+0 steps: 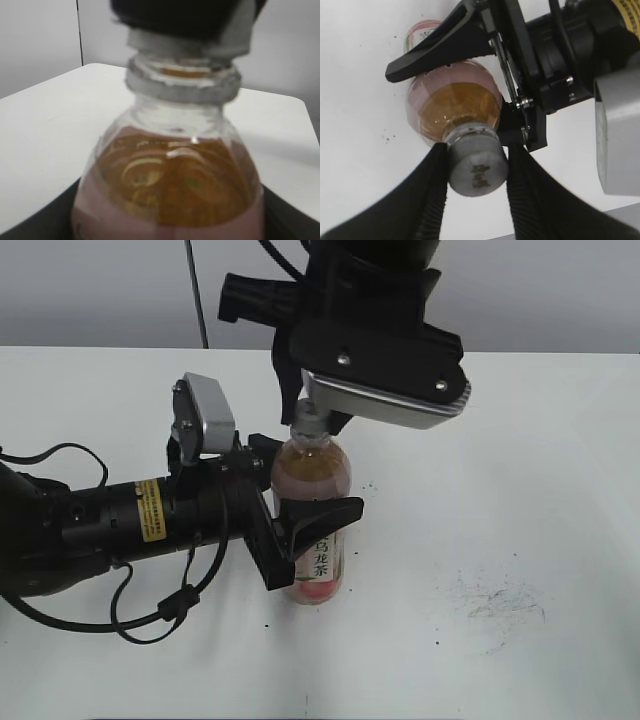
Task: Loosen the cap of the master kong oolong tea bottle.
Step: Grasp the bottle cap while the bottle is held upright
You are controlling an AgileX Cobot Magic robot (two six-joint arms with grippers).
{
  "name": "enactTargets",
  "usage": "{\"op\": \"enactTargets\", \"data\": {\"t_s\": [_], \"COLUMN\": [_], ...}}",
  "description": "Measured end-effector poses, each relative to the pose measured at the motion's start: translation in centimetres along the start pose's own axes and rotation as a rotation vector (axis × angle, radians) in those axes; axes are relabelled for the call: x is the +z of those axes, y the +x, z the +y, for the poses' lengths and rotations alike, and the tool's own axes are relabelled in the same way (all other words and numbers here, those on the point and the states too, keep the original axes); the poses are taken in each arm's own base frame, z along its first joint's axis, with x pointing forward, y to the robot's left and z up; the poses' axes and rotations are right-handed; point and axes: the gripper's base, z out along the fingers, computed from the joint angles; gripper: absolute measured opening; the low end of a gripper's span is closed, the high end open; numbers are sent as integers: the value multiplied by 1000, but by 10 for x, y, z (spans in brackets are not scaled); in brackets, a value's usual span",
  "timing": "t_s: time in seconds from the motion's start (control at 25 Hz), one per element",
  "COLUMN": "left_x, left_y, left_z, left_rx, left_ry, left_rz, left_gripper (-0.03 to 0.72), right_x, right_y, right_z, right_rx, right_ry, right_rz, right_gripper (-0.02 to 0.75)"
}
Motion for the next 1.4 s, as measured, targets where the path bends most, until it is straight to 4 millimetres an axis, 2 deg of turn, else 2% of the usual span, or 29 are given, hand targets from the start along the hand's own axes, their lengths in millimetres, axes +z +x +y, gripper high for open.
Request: {"op": "enactTargets", "data": {"t_s": [0.12,0.8,1.4], "left_x": [0,0,0], "left_y": [0,0,0], "left_z": [0,1,0], "left_rx": [-2,-7,-6], "left_ry": [-2,-9,-5], "left_rz": [0,0,1], "left_gripper": [445,445,445], "right_x": [0,0,-1], "right_y": [0,0,-2], "right_z": [0,0,-2], "right_rx": [-132,-506,-582], "right_ry": [1,-7,-25], "right_rz": [2,12,23], "right_gripper": [271,271,271]}}
